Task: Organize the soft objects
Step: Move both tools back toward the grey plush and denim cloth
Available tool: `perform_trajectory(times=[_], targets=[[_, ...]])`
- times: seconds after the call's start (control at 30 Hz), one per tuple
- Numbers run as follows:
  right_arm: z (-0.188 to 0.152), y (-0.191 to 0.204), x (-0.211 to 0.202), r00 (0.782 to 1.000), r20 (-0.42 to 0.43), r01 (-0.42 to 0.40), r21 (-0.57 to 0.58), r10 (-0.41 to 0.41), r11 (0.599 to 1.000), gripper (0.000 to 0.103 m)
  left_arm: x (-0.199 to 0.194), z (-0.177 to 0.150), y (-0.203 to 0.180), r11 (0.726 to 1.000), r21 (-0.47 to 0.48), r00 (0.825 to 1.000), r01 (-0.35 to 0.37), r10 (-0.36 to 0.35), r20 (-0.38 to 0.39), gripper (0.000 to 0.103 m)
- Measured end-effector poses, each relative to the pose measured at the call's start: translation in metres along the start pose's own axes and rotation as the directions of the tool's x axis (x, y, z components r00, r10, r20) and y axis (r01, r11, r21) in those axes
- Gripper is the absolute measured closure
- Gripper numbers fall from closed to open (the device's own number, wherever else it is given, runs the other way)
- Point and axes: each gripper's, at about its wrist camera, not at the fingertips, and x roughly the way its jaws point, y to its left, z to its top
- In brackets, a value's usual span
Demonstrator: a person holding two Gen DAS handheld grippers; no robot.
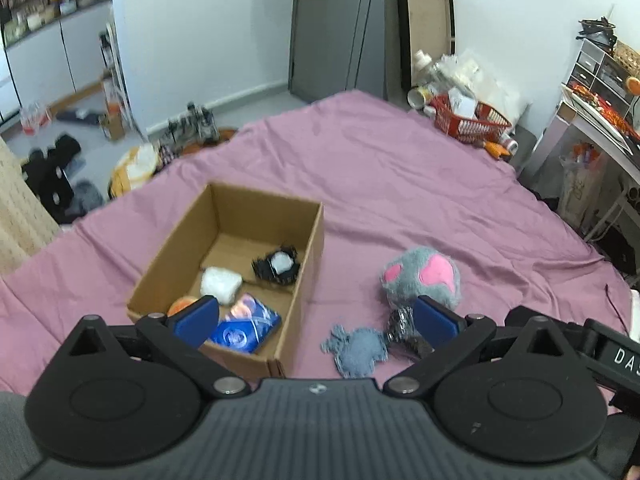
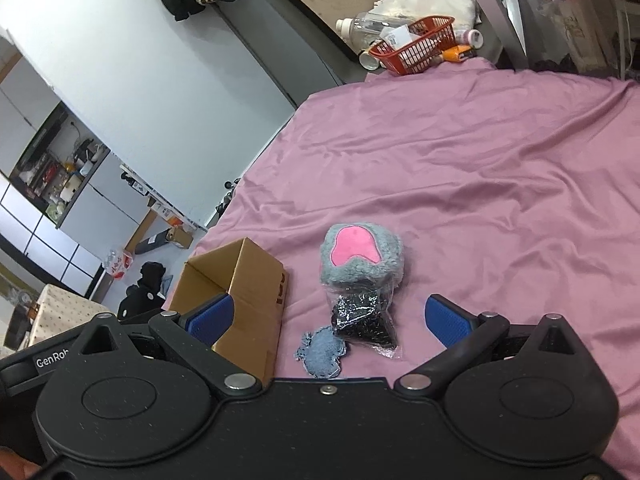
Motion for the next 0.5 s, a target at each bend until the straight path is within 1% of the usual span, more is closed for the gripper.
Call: perform_trajectory(times=[0.1,0.27,0.33,0.43,0.5], targets=[[0.001,-0.006,0.001,1.000,0.000,-0.002,0.015,0.002,1.000,0.000,0.002,0.001,-0.003,1.000,-0.005,1.000,0.013,-0.013,-0.002,0.001],[0.002,-0.017,0.003,1.000,-0.003,0.017,0.051,-0.017,0.999,0.000,0.012,-0.001,-0.007,1.000,-0.012,1.000,0.025,-0.025,-0.009,0.001],[0.003,-0.020,0.004,1.000,0.000,0.022,0.058,-0.022,0.998,0.000,0.016,-0.002,-0.009,1.000,-0.016,1.000,0.023,-0.024,-0.018,0.004],[0.005,-0.025,0.004,1.000,0.004,0.027,0.066,-0.027,0.997,0.000,0.023,-0.004,-0.010,0.998,-0.035,0.998,0.052,-0.053,-0.029,0.004],[0.006,-0.029,0.006,0.999,0.001,0.034,0.078,-0.035,0.996,0.001,0.026,-0.005,-0.013,0.998,-0.027,0.998,0.063,-0.063,-0.029,0.005]])
